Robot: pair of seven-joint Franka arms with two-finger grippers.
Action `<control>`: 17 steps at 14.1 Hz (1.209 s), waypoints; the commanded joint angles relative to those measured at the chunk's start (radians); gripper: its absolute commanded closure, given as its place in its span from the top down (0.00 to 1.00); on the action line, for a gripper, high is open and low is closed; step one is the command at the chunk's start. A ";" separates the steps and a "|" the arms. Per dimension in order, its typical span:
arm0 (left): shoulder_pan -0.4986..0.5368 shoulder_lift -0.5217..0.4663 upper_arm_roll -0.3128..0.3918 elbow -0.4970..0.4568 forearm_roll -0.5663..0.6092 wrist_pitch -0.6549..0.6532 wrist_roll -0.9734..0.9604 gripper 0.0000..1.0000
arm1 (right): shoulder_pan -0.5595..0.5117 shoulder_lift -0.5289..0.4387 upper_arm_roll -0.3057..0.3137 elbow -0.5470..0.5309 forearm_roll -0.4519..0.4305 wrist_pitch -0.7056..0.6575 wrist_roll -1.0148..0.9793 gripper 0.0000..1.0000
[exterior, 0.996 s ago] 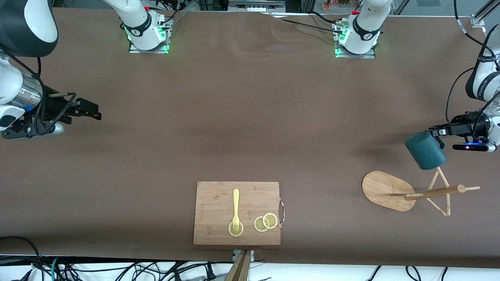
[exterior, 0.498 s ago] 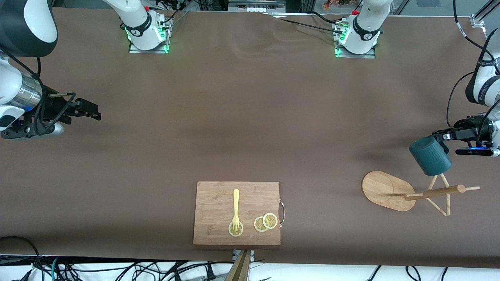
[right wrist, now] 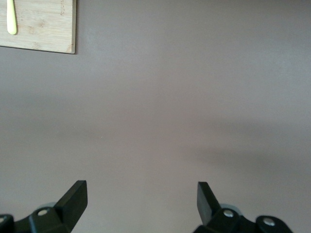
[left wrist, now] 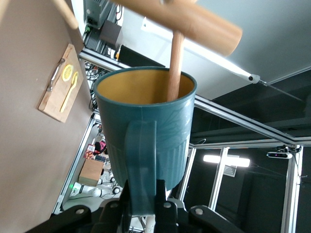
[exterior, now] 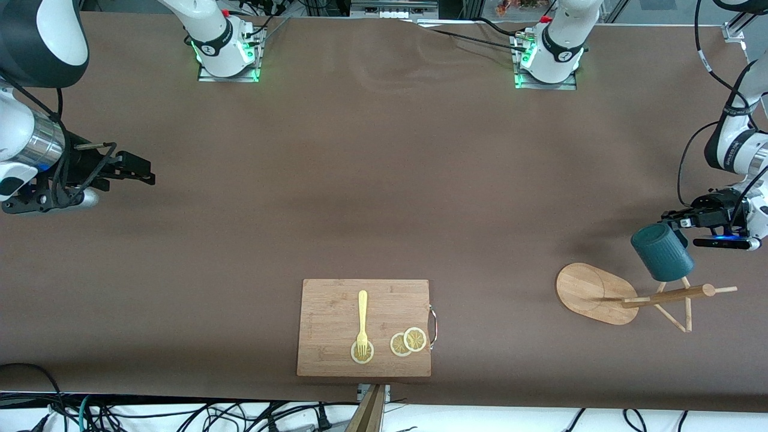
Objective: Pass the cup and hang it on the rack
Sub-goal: 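Lower the mug handle onto a rack peg with the left gripper, then open the left gripper and draw it back from the mug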
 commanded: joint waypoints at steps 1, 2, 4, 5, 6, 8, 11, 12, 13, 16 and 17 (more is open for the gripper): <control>0.006 0.054 0.000 0.067 -0.029 -0.032 -0.015 0.00 | -0.002 0.008 0.001 0.018 0.015 -0.006 -0.019 1.00; 0.008 0.069 0.000 0.083 -0.029 -0.035 -0.015 0.00 | -0.002 0.008 0.000 0.018 0.015 -0.006 -0.019 1.00; 0.012 0.082 0.001 0.093 -0.029 -0.040 -0.012 0.22 | -0.002 0.008 0.001 0.018 0.015 -0.006 -0.021 1.00; 0.012 0.082 0.003 0.098 -0.029 -0.040 -0.006 0.81 | -0.005 0.008 0.000 0.018 0.015 -0.006 -0.021 1.00; 0.012 0.080 0.006 0.104 -0.026 -0.038 -0.007 1.00 | -0.005 0.008 0.000 0.018 0.015 -0.007 -0.021 1.00; 0.020 0.082 0.008 0.103 -0.020 -0.049 -0.006 1.00 | -0.005 0.008 0.000 0.018 0.016 -0.007 -0.029 1.00; 0.029 0.071 0.024 0.101 0.045 -0.072 -0.006 1.00 | -0.006 0.008 0.000 0.018 0.016 -0.007 -0.029 1.00; 0.029 0.063 0.041 0.104 0.088 -0.090 -0.006 1.00 | -0.006 0.008 0.000 0.018 0.017 -0.006 -0.033 1.00; 0.034 0.045 0.057 0.106 0.131 -0.098 -0.006 1.00 | -0.006 0.008 0.000 0.018 0.017 -0.007 -0.035 1.00; 0.051 -0.016 0.060 0.104 0.304 -0.150 -0.006 1.00 | -0.008 0.008 0.000 0.018 0.016 -0.006 -0.035 1.00; 0.058 -0.045 0.058 0.104 0.376 -0.170 -0.006 1.00 | -0.008 0.008 0.000 0.018 0.017 -0.007 -0.035 1.00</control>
